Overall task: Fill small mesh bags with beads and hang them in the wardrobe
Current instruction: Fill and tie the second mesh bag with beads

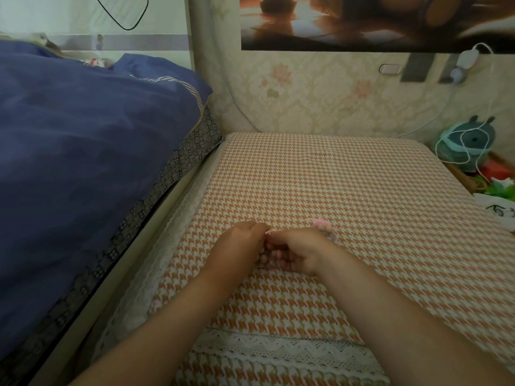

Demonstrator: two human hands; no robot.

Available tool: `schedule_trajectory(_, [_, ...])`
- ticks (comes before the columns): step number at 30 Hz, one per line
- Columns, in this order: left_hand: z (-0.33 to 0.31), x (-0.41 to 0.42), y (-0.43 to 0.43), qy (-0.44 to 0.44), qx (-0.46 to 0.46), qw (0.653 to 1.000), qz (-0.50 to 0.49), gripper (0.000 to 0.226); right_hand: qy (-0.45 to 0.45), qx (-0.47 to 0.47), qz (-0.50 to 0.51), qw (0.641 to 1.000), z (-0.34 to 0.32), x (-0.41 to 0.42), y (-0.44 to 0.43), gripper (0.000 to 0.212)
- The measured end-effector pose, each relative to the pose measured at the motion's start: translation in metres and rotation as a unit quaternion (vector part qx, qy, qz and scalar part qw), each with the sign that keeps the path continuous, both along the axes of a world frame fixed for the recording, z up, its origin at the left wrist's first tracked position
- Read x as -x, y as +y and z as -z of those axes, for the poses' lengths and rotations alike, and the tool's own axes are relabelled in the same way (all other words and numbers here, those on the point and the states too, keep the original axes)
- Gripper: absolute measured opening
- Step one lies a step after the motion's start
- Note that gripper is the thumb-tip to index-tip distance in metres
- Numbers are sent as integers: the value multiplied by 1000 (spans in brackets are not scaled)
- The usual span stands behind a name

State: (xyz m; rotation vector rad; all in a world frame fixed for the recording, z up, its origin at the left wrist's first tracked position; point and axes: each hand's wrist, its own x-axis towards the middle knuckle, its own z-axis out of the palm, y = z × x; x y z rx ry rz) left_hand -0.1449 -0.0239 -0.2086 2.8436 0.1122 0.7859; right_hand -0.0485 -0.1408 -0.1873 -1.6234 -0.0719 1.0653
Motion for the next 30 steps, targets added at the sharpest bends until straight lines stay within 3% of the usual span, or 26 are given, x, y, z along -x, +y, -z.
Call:
schedule_trajectory(6, [2,-1,4,12,0,999,37,25,-45,27,-18,998,0,-3,-5,16])
schedule_trajectory(11, [3,-1,6,17,60,998,24,19,-170,18,-33,985,-3,-5,-10,7])
schedule_trajectory(13, [2,-2,9,26,87,996,15,13,-266,24,-72,961,-4,-5,-12,7])
schedule_trajectory(16, [-5,-1,12,52,146,988,13,11,-414,48,-143,898,-3,-6,-13,10])
schedule_trajectory(19, [-7,2,16,83,185,979,15,11,-475,41,-184,860,-1,-6,-14,13])
schedule_trajectory(22, [-5,4,19,86,240,967,17,12,-474,31,-198,857,1,-8,-15,15])
schedule_trajectory(26, [-2,8,21,69,313,947,4,19,-385,-15,-192,902,3,-10,-15,15])
schedule_trajectory(30, [-5,10,20,60,321,945,1,22,-323,-46,-182,928,5,-11,-14,17])
